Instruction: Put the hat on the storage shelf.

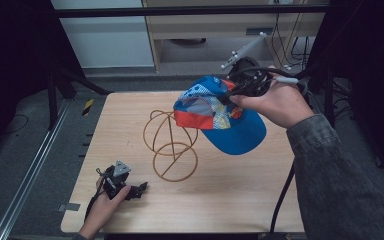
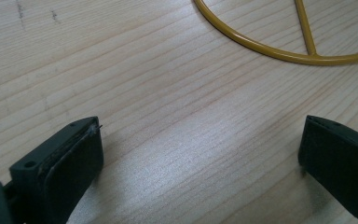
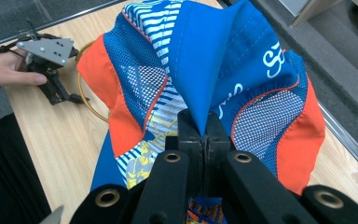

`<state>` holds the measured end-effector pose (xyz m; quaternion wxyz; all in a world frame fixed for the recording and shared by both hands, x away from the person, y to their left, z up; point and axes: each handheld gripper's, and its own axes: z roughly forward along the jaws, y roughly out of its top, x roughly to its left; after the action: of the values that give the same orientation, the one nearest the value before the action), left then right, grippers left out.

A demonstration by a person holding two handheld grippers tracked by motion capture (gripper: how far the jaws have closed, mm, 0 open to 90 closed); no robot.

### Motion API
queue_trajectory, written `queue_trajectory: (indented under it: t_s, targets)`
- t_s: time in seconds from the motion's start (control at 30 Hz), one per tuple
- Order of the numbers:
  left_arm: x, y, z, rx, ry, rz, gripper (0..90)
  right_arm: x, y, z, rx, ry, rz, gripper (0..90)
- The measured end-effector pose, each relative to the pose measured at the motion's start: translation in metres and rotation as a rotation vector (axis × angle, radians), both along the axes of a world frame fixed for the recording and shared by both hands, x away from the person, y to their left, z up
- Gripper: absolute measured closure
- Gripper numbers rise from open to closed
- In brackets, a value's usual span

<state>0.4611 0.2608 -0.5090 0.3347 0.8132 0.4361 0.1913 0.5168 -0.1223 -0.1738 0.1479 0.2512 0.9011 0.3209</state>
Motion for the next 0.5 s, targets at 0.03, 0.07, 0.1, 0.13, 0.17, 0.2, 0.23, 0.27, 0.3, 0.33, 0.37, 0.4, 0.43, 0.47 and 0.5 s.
queue_trajectory:
  t_s: [0.03,0.07,0.1,0.13,0.17,0.2,0.23,0.27,0.3,0.33,0.37,0.4,0.43,0.47,0.5]
  targets:
    - [0.000,0.000,0.000,0.000,0.000,0.000,0.0,0.001,0.002,0.001,-0.001,-0.003,0.001,89.3]
    - [0.000,0.000,0.000,0.000,0.001,-0.001,0.0,0.001,0.003,0.001,-0.001,-0.003,0.002,89.3]
    - [0.000,0.000,0.000,0.000,0.000,0.000,0.0,0.002,0.005,0.001,-0.002,-0.004,0.007,89.3]
    - [0.000,0.000,0.000,0.000,0.000,0.000,0.0,0.002,0.006,0.002,0.000,-0.004,0.007,89.3]
    - [0.000,0.000,0.000,0.000,0.000,0.000,0.0,0.003,0.007,0.002,0.001,-0.002,0.007,89.3]
    - [0.000,0.000,0.000,0.000,0.000,0.000,0.0,0.003,0.008,0.002,0.000,-0.003,0.011,89.3]
    - [0.000,0.000,0.000,0.000,0.000,0.000,0.0,0.004,0.009,0.002,0.000,-0.002,0.011,89.3]
    - [0.000,0.000,0.000,0.000,0.000,0.000,0.0,0.004,0.010,0.002,0.001,-0.001,0.014,89.3]
    - [0.000,0.000,0.000,0.000,0.000,0.000,0.0,0.004,0.011,0.002,0.002,0.000,0.015,89.3]
    - [0.000,0.000,0.000,0.000,0.000,0.000,0.0,0.005,0.012,0.002,0.003,-0.002,0.016,89.3]
    - [0.000,0.000,0.000,0.000,0.000,0.000,0.0,0.005,0.012,0.002,0.004,-0.003,0.017,89.3]
    - [0.000,0.000,0.000,0.000,0.000,0.000,0.0,0.005,0.013,0.002,0.005,-0.002,0.020,89.3]
    - [0.000,0.000,0.000,0.000,0.001,0.000,0.0,0.005,0.014,0.002,0.004,-0.003,0.020,89.3]
    - [0.000,0.000,0.000,0.000,0.000,0.000,0.0,0.005,0.015,0.002,0.004,-0.005,0.022,89.3]
    - [0.000,0.000,0.000,0.000,0.000,0.000,0.0,0.004,0.015,0.002,0.005,-0.004,0.022,89.3]
